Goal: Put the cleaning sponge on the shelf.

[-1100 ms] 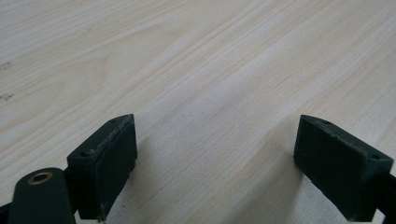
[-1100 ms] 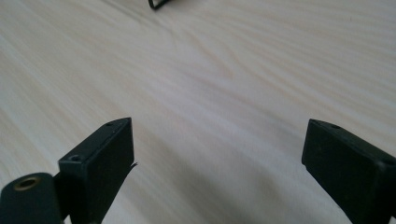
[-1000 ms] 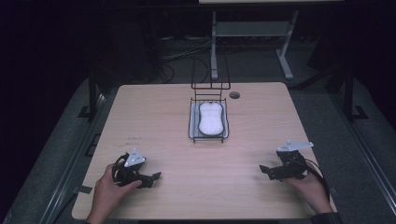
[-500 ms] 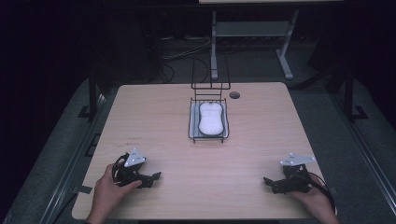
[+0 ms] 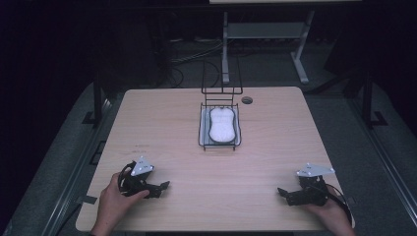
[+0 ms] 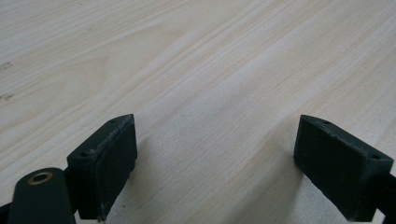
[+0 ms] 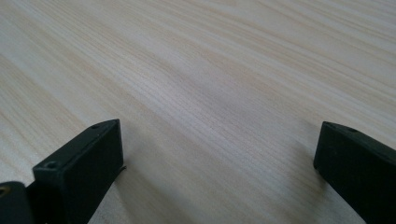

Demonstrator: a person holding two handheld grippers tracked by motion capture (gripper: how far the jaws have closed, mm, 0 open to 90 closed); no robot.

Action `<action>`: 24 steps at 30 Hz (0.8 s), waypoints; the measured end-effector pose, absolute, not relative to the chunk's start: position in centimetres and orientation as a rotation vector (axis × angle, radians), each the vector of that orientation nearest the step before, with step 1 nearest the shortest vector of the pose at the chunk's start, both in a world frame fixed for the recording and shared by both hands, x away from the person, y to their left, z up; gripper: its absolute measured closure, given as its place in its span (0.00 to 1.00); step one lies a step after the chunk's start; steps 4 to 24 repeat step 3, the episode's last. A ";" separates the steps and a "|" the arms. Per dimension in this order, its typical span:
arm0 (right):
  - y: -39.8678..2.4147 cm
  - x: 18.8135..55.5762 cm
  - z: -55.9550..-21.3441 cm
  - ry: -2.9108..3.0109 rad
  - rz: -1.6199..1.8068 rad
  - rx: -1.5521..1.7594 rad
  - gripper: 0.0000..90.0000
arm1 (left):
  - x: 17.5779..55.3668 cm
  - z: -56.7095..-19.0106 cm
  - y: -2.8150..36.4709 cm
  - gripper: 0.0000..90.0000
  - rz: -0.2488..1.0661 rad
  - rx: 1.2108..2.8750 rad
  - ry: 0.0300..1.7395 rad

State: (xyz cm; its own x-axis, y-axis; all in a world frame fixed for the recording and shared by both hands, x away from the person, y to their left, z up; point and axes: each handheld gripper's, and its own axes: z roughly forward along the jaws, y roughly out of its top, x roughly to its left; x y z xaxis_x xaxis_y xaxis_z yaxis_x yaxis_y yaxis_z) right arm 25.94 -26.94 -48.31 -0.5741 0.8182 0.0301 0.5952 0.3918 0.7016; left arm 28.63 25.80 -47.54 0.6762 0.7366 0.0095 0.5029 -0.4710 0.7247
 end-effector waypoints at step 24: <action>-26.9 25.9 -48.3 2.335 0.978 1.232 0.01 | 28.6 -47.5 25.8 0.14 0.419 2.171 0.949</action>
